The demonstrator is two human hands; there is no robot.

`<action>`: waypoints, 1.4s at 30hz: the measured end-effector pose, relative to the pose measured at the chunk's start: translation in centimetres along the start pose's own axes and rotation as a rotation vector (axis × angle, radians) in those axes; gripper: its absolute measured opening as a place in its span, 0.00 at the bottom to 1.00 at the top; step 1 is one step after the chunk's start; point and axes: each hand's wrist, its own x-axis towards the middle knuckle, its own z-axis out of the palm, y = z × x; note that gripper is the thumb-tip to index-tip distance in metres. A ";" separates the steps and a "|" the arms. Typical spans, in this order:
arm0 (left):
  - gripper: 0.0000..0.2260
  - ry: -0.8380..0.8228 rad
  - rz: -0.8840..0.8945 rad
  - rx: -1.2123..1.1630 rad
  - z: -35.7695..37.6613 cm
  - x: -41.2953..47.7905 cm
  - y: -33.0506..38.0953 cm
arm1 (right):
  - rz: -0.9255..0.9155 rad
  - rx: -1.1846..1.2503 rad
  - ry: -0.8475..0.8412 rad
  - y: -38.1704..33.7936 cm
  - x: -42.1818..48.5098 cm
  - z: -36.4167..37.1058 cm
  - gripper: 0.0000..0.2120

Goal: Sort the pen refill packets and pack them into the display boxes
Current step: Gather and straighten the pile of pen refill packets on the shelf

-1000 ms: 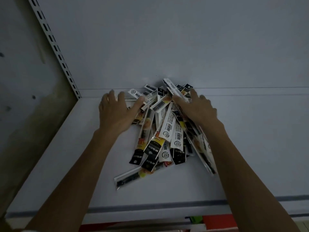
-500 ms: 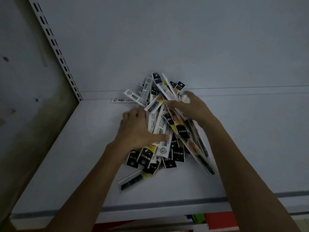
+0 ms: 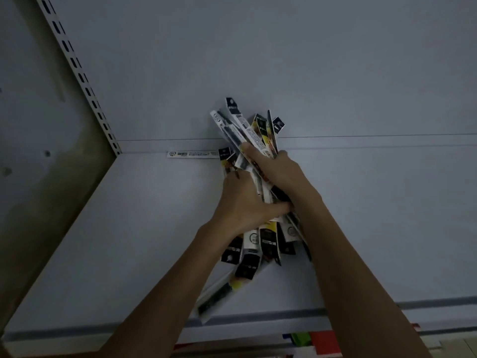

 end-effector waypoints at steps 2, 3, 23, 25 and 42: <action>0.20 -0.047 0.010 -0.040 0.2 -0.1 0.8 | -0.024 0.015 -0.049 -0.5 0.1 -0.5 0.45; 0.14 -0.091 -0.011 -0.090 -0.1 -0.3 1.1 | -0.038 -0.028 -0.058 -0.7 0.2 -0.8 0.44; 0.47 -0.301 -0.203 0.699 -2.3 -6.9 2.3 | -0.162 -0.608 -0.014 -0.9 2.4 2.0 0.51; 0.55 -0.341 -0.173 0.729 -1.7 -8.1 2.5 | -0.171 -0.609 -0.010 -0.9 2.4 2.0 0.50; 0.24 -0.045 -0.151 0.421 -6.3 -7.3 -0.3 | -0.199 -0.595 -0.039 -0.4 3.0 0.9 0.48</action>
